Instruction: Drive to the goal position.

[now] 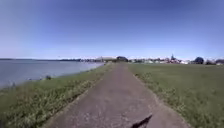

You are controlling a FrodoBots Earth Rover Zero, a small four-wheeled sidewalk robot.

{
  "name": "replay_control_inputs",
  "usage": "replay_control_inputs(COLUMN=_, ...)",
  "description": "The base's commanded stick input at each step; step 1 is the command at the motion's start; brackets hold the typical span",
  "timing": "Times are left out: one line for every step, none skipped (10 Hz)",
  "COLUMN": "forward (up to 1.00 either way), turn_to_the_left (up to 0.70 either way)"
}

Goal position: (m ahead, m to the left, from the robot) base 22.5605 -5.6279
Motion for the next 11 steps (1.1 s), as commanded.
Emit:
replay_control_inputs(forward=0.7, turn_to_the_left=0.0)
replay_control_inputs(forward=0.7, turn_to_the_left=0.0)
replay_control_inputs(forward=0.7, turn_to_the_left=0.0)
replay_control_inputs(forward=0.7, turn_to_the_left=0.0)
replay_control_inputs(forward=0.7, turn_to_the_left=0.0)
replay_control_inputs(forward=0.7, turn_to_the_left=-0.18)
replay_control_inputs(forward=0.7, turn_to_the_left=-0.18)
replay_control_inputs(forward=0.7, turn_to_the_left=-0.01)
replay_control_inputs(forward=0.7, turn_to_the_left=0.0)
replay_control_inputs(forward=0.7, turn_to_the_left=0.0)
replay_control_inputs(forward=0.7, turn_to_the_left=0.0)
